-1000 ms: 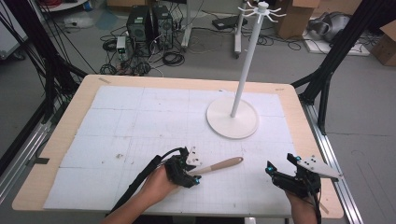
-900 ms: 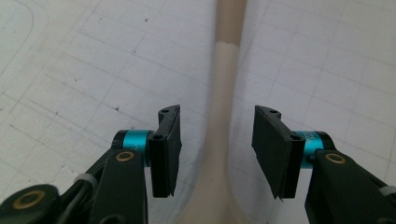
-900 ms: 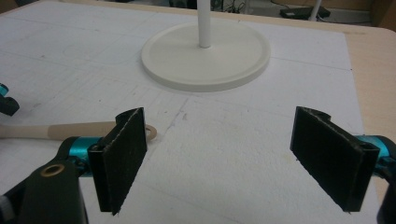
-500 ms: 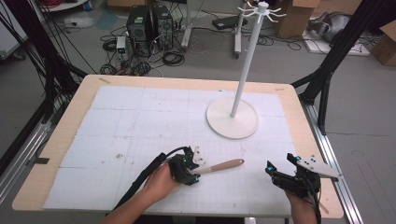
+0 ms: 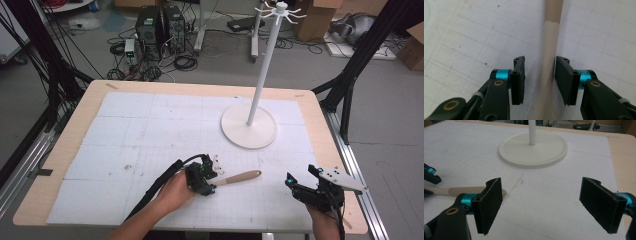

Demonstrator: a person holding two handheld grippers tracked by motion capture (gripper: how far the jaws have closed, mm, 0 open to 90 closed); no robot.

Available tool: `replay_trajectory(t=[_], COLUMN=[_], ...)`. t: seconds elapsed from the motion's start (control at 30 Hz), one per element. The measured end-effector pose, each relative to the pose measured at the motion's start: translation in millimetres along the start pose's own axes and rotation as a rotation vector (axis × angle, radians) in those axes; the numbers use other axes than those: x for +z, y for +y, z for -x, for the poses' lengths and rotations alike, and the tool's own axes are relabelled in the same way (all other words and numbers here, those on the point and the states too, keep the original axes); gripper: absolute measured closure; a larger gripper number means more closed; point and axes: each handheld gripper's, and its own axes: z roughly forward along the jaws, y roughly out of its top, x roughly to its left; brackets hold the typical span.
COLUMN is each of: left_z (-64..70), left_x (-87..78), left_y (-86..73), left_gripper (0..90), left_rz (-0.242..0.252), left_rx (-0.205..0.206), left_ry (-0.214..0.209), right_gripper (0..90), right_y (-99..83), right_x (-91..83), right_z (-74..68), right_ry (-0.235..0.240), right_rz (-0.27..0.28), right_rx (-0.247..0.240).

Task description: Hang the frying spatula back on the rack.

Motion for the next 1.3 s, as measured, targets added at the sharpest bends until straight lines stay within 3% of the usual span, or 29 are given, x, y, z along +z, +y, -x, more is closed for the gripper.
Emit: replay_trajectory(t=[0.13,0.93,1.17,1.3], left_z=[0.5,-8.8,-9.1,-9.2], left_x=[0.0,1.9,1.6,1.6], left_y=[0.1,0.0,-0.2,-0.3], left_gripper=[67.1,71.3,76.2,77.6], left_rz=[0.0,-0.002,0.0,0.004], left_rx=[0.005,-0.069,-0.04,-0.053], left_ry=[-0.014,-0.076,-0.086,-0.084], right_gripper=[17.6,17.6,17.6,17.6], right_y=[-0.1,0.4,1.4,1.4], right_x=[-0.3,1.2,2.6,2.2], right_z=[-0.2,-0.7,-2.6,-1.8], right_ry=[0.0,0.001,0.005,0.003], right_rz=[-0.003,-0.002,-0.005,-0.002], right_rx=[0.001,-0.002,-0.001,-0.004])
